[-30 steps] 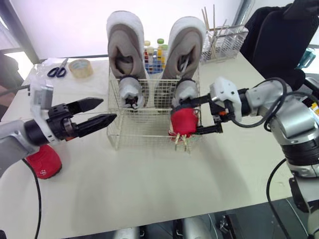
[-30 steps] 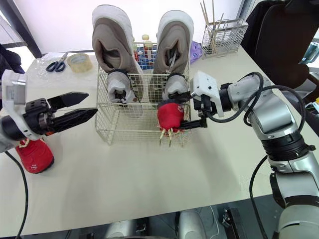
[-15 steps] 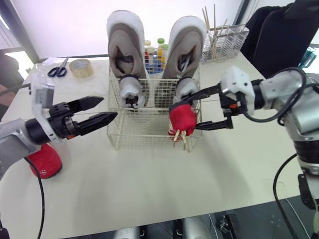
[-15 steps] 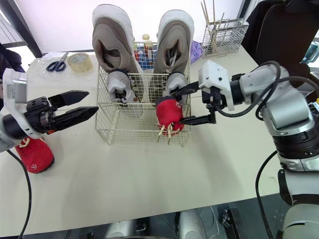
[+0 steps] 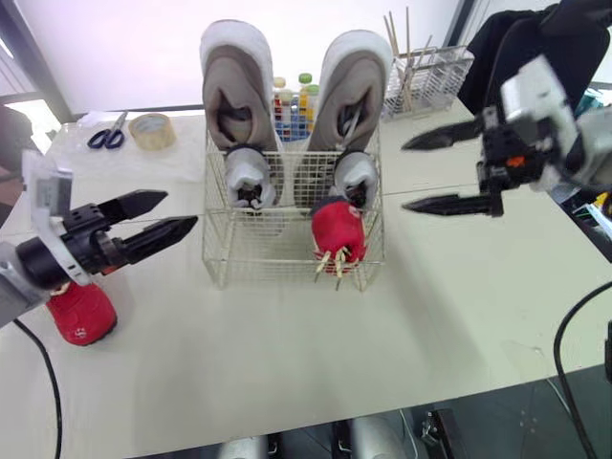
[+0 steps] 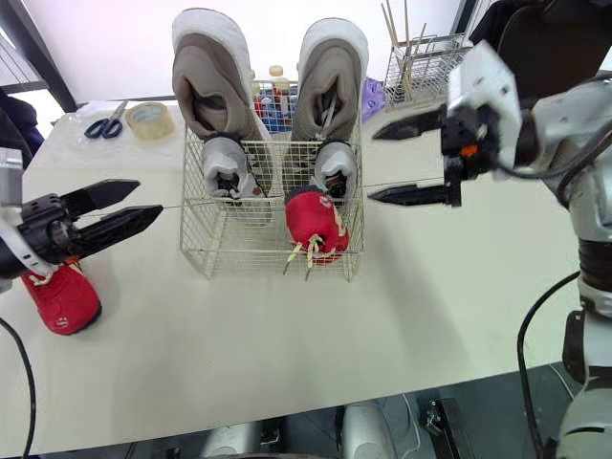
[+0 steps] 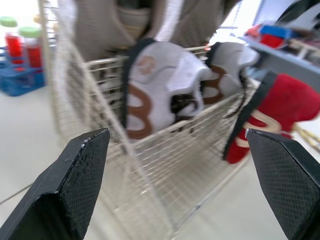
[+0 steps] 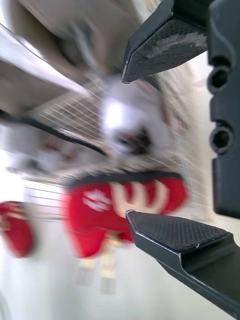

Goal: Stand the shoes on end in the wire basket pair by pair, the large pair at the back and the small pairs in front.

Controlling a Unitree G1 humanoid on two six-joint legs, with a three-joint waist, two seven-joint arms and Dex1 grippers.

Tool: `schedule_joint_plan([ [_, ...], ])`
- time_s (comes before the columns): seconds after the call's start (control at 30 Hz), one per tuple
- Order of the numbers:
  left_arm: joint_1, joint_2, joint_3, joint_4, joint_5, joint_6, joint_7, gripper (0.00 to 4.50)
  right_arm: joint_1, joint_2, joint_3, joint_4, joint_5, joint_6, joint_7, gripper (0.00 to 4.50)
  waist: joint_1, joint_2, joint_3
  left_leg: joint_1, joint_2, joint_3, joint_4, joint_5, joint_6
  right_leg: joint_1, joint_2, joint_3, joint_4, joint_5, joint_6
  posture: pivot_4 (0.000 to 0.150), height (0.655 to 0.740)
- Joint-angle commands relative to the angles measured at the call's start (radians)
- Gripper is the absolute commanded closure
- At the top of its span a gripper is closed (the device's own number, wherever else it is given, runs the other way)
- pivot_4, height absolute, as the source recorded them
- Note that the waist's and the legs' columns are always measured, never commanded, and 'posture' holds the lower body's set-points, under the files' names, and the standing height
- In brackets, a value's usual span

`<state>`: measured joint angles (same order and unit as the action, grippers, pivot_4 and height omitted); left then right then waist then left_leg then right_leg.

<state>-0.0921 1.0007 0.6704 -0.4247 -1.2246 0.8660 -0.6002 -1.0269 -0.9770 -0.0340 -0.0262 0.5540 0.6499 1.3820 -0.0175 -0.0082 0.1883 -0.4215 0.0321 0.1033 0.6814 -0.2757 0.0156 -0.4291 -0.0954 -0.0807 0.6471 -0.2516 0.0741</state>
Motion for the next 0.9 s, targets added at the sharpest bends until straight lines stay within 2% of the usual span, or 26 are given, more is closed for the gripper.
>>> schedule_joint_plan([
  [0.03,0.009,0.041,0.090,0.054,0.071,-0.010,0.000,0.00,-0.099,0.058,-0.049,0.012,0.110,0.051,0.010,0.05,0.001,0.000,0.000,0.000,0.000,0.000,-0.001,0.000,0.000,0.000,0.000,0.000,0.000,0.000,0.000,0.150,0.7400],
  [0.13,0.032,0.085,0.151,0.151,0.193,-0.018,0.024,0.00,-0.184,0.181,-0.038,0.031,0.202,0.094,0.029,0.05,-0.004,0.000,0.000,0.000,0.000,0.000,-0.001,0.000,0.000,-0.001,0.000,0.000,0.000,0.000,0.000,0.150,0.7400],
  [0.27,0.070,0.123,0.225,0.225,0.277,0.021,0.021,0.00,-0.201,0.269,-0.008,0.019,0.233,0.096,0.054,0.05,0.000,0.000,0.000,-0.001,0.000,0.000,-0.002,-0.001,0.001,-0.002,0.000,0.000,0.000,0.000,0.000,0.150,0.7400],
  [0.43,0.150,0.155,0.351,0.268,0.378,0.220,0.138,0.00,-0.175,0.346,0.032,0.006,0.237,0.064,0.096,0.05,0.002,-0.001,0.000,-0.005,-0.001,0.001,-0.001,0.000,-0.001,-0.004,-0.003,-0.001,-0.001,0.000,0.001,0.150,0.7400],
  [0.67,0.211,0.098,0.466,0.251,0.502,0.438,0.262,0.00,-0.169,0.386,0.049,0.045,0.210,0.009,0.125,0.05,-0.001,-0.001,0.000,-0.005,0.000,0.001,-0.002,0.000,-0.002,-0.006,-0.003,-0.001,0.001,0.001,0.000,0.150,0.7400],
  [0.77,0.221,0.039,0.459,0.254,0.540,0.451,0.286,0.00,-0.173,0.395,0.056,0.060,0.198,-0.009,0.133,0.05,-0.003,0.000,0.000,-0.004,-0.001,0.001,-0.004,-0.002,-0.005,-0.008,-0.006,0.000,0.001,0.001,-0.001,0.150,0.7400],
  [0.9,0.179,0.022,0.399,0.305,0.570,0.416,0.269,0.00,-0.181,0.396,0.057,0.066,0.192,-0.013,0.131,0.05,0.000,-0.002,-0.001,-0.005,-0.001,0.001,-0.007,0.000,-0.008,-0.011,-0.006,-0.001,0.001,0.002,-0.003,0.150,0.7400],
])
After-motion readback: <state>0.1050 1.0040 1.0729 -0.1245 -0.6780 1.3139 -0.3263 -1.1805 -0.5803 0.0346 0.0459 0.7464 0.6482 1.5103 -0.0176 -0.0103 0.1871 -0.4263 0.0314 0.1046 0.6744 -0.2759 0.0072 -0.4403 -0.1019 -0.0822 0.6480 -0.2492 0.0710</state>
